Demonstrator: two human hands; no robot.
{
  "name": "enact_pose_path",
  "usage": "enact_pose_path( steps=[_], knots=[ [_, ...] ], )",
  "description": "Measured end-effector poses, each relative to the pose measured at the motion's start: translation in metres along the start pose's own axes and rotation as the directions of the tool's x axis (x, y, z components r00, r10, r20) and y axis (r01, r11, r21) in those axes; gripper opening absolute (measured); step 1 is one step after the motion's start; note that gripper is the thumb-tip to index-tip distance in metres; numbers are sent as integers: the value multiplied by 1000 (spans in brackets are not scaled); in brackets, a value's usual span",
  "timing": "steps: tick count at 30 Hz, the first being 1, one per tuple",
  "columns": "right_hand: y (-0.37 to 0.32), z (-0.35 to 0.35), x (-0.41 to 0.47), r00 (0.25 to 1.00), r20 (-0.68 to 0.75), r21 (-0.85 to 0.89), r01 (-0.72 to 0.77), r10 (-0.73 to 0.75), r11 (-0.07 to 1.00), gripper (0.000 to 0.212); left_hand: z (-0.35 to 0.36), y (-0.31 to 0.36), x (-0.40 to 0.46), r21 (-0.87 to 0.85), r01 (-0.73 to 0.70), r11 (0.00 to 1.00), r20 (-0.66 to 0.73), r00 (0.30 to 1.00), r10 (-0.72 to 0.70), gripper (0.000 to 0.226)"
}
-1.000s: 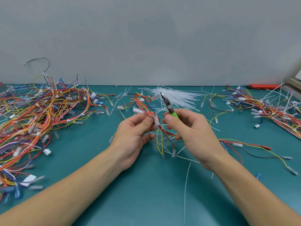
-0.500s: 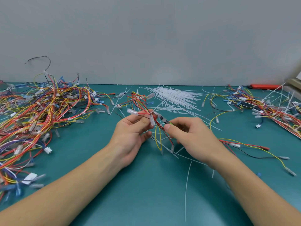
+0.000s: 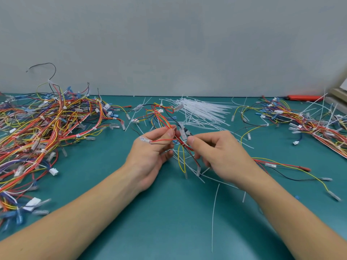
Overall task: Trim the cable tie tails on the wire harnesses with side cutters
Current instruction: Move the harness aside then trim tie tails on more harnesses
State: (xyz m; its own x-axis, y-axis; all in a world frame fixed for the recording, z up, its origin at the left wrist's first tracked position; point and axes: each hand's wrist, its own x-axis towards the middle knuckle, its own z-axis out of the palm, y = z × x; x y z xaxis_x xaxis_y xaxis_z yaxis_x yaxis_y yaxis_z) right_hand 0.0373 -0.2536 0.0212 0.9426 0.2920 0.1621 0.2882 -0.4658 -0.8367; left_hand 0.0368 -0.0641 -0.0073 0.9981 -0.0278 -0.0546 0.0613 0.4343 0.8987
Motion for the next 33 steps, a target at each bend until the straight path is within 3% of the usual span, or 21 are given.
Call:
enact_pose_path(
  steps=[4,10,17,27,33],
  knots=[
    [1,4,1,994,-92,219,-37,58,975,34,0,0,-1,22,-13,1000,15,1000,13,23],
    [11,13,5,977,-204,275,-3,61,962,10,5,-7,-5,117,-79,990,29,997,76,29],
    [11,23,4,980,-201,245,56,-6,968,9,7,-11,-8,231,-133,964,45,991,126,16],
    [16,23,4,981,-189,211,71,-30,975,11,10,-7,-11,365,-149,919,48,989,141,16],
    [9,24,-2,976,-190,52,117,-105,992,15,14,-7,-13,409,-117,905,5,992,126,6]
  ],
)
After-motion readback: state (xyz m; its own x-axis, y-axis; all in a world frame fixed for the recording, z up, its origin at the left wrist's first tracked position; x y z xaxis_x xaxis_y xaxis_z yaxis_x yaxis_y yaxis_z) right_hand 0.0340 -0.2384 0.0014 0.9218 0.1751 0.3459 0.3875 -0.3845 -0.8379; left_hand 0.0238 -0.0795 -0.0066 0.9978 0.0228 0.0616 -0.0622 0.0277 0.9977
